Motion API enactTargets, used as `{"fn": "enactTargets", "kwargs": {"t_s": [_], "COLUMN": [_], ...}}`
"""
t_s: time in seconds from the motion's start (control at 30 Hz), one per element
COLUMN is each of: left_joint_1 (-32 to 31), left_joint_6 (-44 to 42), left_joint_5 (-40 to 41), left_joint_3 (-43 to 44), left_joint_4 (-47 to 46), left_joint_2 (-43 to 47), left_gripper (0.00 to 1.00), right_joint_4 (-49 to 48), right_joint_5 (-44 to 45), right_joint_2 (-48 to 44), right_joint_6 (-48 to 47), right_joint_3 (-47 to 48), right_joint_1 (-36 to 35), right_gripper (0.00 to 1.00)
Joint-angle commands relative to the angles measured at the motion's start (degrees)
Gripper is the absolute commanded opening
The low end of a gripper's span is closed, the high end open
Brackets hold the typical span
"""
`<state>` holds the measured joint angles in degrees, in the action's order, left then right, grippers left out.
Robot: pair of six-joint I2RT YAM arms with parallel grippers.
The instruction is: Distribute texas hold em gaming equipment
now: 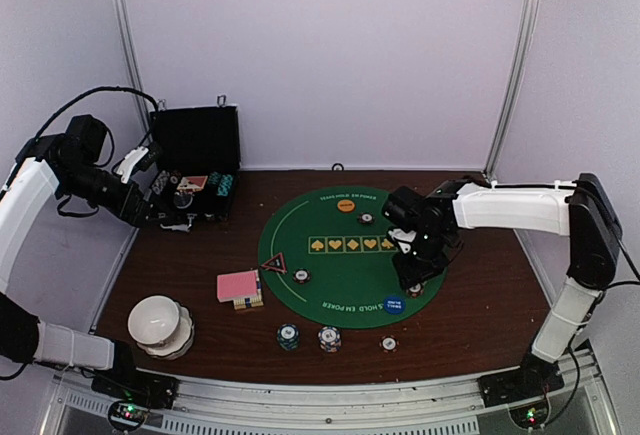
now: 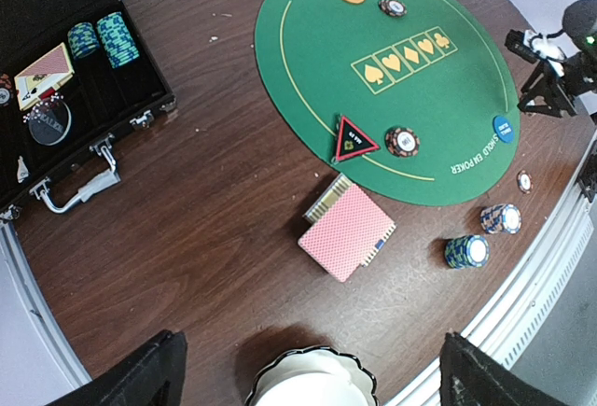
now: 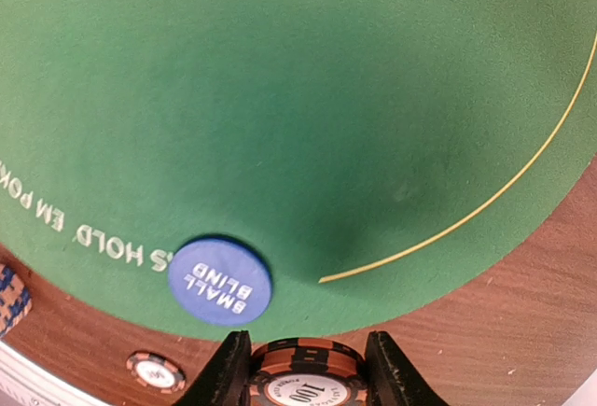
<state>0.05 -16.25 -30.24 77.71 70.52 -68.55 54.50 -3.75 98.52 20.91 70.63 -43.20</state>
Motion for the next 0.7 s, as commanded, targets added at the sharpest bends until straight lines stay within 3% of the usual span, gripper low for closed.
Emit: {"fn": "enactTargets", "kwargs": {"t_s": [0.0,0.33,0.4,0.53,0.67], "left_joint_1": [0.39,0.38,0.38,0.38,0.38], "left_joint_6": [-0.5,-0.71,-0.69,-0.71,-0.8], "left_joint_5": [-0.5,-0.26,-0.34,-0.39,-0.22], "left_joint_3": [1.74,1.67,1.74,1.74,1.82], "left_joint_4": [-0.09,-0.08,-0.1,-0.09,0.06], "left_joint_2": [0.27,0.19,0.14,0.14,0.18], "left_gripper": [0.98,0.97,0.98,0.98,0.98], "right_joint_4": [-3.41,-6.77,-7.12,-7.0,-6.1], "right_joint_5": [1.36,1.96,2.07,2.38,3.0], "right_joint_2": [2.7,5.52,5.64,5.66,3.38], "right_joint_6": [-1.04,-1.39,-1.53,-1.7,-1.99], "right_joint_3": [-0.41,-3.42,-3.8,-3.93,-2.92], "right_joint_1": [2.02,4.55,4.85,4.97,5.01], "right_gripper": [0.35,0.38,0.44,0.67,0.73]}}
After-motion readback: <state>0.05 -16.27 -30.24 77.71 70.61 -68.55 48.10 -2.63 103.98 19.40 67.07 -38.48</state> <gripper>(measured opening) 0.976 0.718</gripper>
